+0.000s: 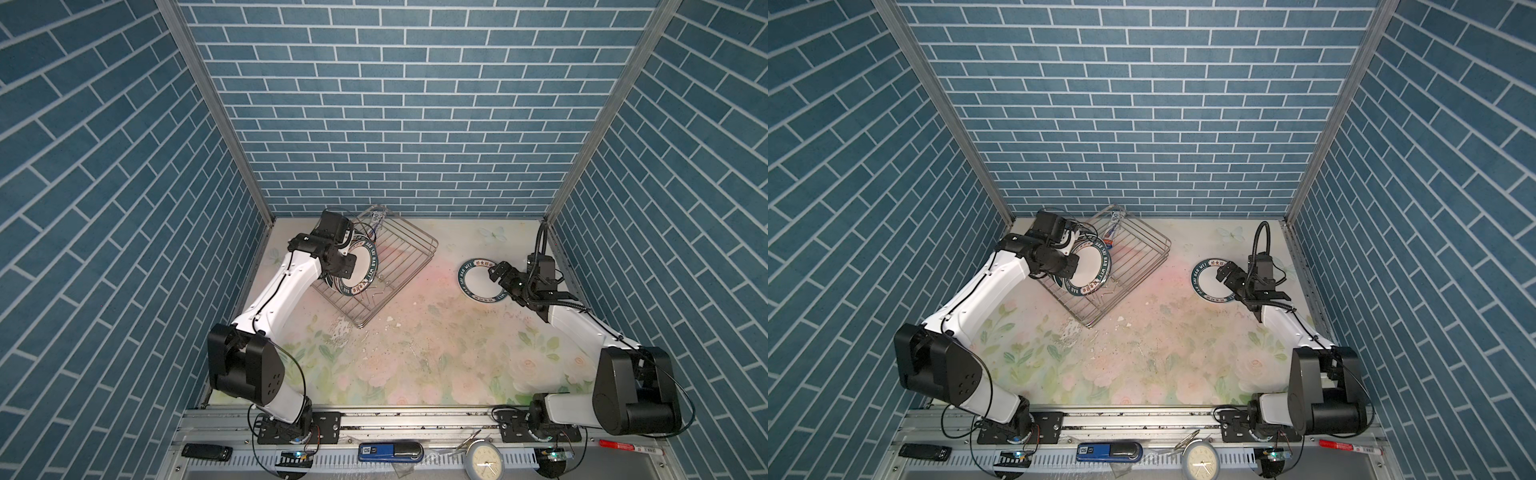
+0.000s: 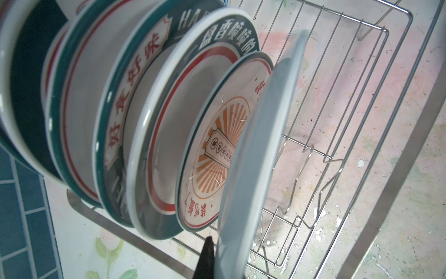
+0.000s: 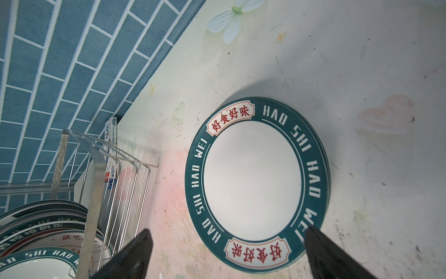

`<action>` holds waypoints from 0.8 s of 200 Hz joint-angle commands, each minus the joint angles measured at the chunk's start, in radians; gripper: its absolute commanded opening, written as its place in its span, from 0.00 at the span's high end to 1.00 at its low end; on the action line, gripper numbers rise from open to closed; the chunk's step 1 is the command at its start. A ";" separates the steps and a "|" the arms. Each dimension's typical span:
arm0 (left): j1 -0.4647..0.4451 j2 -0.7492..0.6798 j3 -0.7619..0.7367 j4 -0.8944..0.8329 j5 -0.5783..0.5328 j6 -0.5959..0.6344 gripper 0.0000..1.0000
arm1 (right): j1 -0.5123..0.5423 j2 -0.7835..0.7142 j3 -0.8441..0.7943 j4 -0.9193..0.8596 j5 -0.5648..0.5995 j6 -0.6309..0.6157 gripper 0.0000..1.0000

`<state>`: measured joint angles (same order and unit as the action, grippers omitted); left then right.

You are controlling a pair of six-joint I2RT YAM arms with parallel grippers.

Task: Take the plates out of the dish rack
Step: 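Lift the green-rimmed plate upward out of the rack with the left gripper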

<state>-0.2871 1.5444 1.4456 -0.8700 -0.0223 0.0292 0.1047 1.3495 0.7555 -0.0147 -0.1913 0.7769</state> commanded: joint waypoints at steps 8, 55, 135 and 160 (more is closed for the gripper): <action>-0.011 -0.060 -0.009 0.029 0.013 -0.018 1.00 | 0.002 -0.021 -0.020 0.013 -0.010 -0.003 0.02; -0.010 -0.153 -0.029 0.072 0.115 -0.025 1.00 | 0.001 -0.032 -0.025 0.013 -0.008 -0.007 0.01; -0.007 -0.239 -0.078 0.181 0.407 -0.096 1.00 | 0.002 -0.081 -0.048 0.060 -0.054 0.002 0.01; -0.006 -0.225 -0.088 0.220 0.532 -0.137 1.00 | 0.003 -0.115 -0.092 0.198 -0.151 0.023 0.01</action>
<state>-0.2932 1.3102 1.3712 -0.7254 0.3408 -0.0536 0.1047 1.2789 0.7155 0.0383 -0.2405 0.7799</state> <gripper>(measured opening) 0.095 0.989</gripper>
